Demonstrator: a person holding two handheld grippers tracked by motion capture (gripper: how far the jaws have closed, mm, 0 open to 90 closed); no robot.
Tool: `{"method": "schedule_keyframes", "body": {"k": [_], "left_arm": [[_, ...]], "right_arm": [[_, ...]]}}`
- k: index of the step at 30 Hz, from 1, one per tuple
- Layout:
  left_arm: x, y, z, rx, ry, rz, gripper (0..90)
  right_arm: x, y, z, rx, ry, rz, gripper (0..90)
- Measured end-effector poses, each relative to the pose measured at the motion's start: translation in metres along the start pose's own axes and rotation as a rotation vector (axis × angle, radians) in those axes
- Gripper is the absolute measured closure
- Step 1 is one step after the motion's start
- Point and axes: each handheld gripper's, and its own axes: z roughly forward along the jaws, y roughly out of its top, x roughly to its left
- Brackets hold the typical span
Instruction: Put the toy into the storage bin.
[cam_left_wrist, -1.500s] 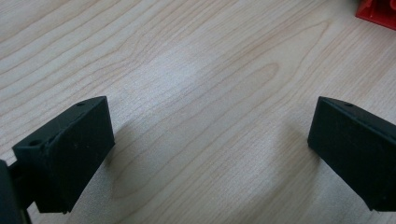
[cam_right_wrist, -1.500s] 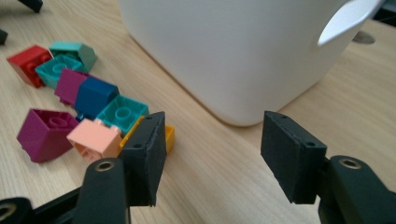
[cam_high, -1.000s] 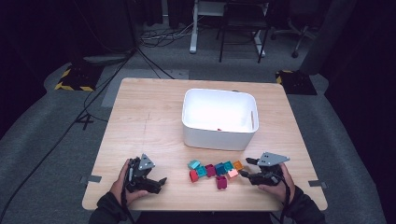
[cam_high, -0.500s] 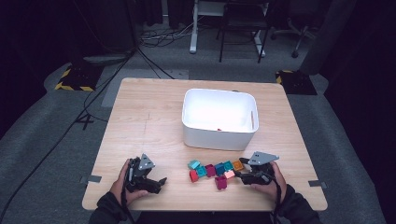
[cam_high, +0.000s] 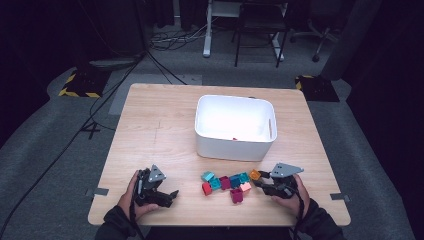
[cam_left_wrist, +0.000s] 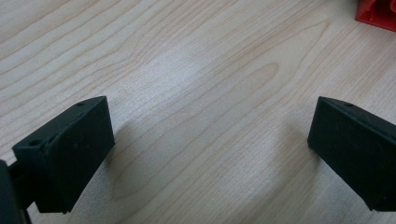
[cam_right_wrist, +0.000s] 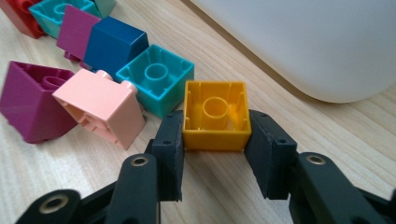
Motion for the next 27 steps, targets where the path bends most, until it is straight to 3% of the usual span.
{"method": "schedule_keyframes", "body": {"k": [13, 27], "left_arm": [[0.000, 0.000, 0.000, 0.000, -0.001, 0.001, 0.6], [0.000, 0.000, 0.000, 0.000, 0.000, 0.000, 0.6]], "right_arm": [[-0.003, -0.001, -0.003, -0.003, -0.009, -0.003, 59.2], [-0.010, 0.001, -0.019, -0.051, -0.035, 0.005, 59.2]]}}
